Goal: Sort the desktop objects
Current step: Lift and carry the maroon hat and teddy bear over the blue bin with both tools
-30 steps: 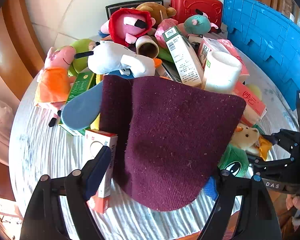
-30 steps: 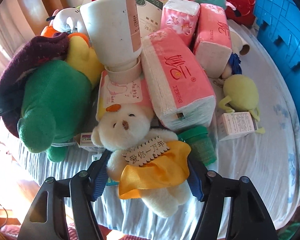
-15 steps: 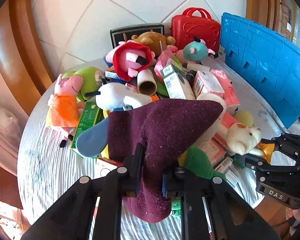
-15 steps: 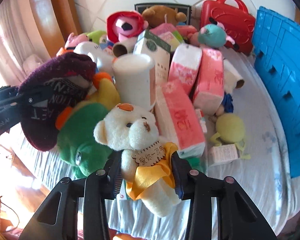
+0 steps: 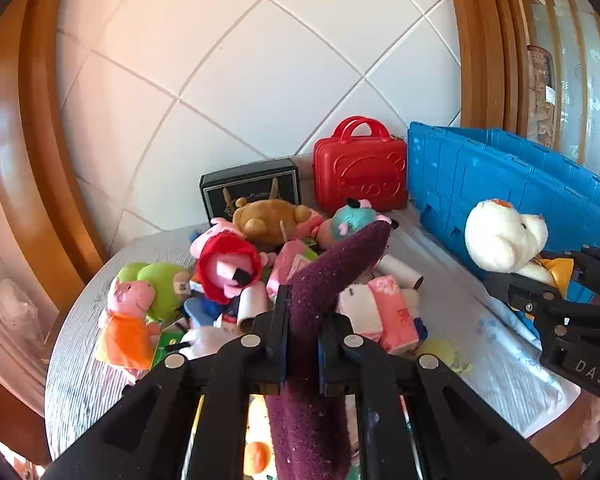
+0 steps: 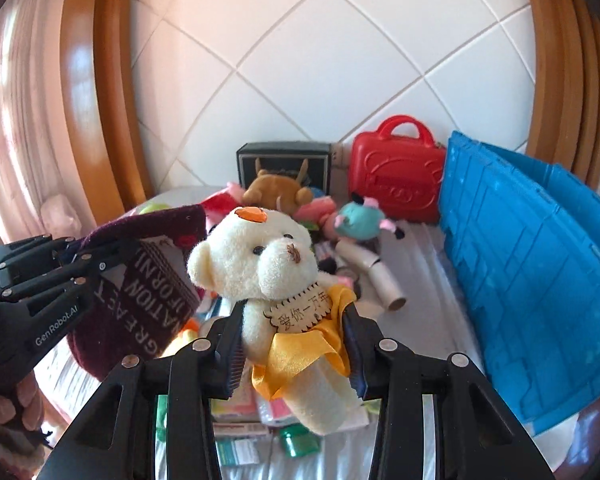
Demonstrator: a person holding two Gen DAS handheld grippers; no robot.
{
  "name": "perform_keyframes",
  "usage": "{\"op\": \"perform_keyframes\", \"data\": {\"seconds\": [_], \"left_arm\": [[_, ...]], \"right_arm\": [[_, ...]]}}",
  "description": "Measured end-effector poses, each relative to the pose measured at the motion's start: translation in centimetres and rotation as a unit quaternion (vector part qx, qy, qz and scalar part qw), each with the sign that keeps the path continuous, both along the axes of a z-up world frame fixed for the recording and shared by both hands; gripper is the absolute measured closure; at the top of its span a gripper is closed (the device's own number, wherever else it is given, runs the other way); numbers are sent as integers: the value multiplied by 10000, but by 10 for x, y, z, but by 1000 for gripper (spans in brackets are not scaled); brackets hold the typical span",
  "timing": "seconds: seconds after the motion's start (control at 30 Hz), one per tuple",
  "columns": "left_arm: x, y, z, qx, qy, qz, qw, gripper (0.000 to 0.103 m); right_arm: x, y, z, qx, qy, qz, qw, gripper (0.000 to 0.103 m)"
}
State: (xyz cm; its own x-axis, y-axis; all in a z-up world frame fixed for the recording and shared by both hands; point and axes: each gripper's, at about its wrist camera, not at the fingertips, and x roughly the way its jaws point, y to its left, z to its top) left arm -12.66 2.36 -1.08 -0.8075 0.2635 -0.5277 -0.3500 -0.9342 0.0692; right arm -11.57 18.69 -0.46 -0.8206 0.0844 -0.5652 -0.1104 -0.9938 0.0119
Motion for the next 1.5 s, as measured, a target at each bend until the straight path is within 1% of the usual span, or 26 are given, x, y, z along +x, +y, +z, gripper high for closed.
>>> {"op": "perform_keyframes", "data": {"seconds": [0.07,0.23,0.47,0.6,0.73,0.83,0.93,1.0,1.07,1.13,1.23,1.37,1.5], "left_arm": [[-4,18,9,24,86,-68,9999,93],[-7,72,38,23,448,-288,9986,93],[-13,164,84,242,783,-716,9941,93],[-12,229,111,321,1003,-957,9898,93],[-17,293,146,549,1068,-1168,9859,93],[-19,331,176,730,1148,-1285,9823,93],[-15,366,195,816,1312,-1394,9781,93],[-13,388,194,869,1171,-1514,9777,93],[-11,412,182,822,931,-1680,9779,93],[-9,435,162,659,676,-1815,9789,93],[-11,464,126,348,4,-1930,9806,93],[-12,475,85,0,-834,-1998,9763,93],[-5,476,56,-332,-1314,-1900,9724,92]], "right_arm": [[7,15,13,44,152,-137,9998,63],[26,62,43,146,496,-546,9972,63],[57,150,91,296,903,-1185,9884,63],[68,207,115,436,981,-1546,9821,63],[81,264,132,561,966,-1880,9758,63],[91,302,144,601,950,-2100,9712,63],[101,332,148,659,911,-2336,9658,63],[107,352,146,640,847,-2463,9634,63],[110,371,143,588,771,-2558,9619,63],[114,388,138,564,692,-2655,9600,63],[117,411,130,531,588,-2768,9576,63],[122,424,115,454,467,-2820,9572,63],[124,423,98,429,358,-2755,9597,63]]}}
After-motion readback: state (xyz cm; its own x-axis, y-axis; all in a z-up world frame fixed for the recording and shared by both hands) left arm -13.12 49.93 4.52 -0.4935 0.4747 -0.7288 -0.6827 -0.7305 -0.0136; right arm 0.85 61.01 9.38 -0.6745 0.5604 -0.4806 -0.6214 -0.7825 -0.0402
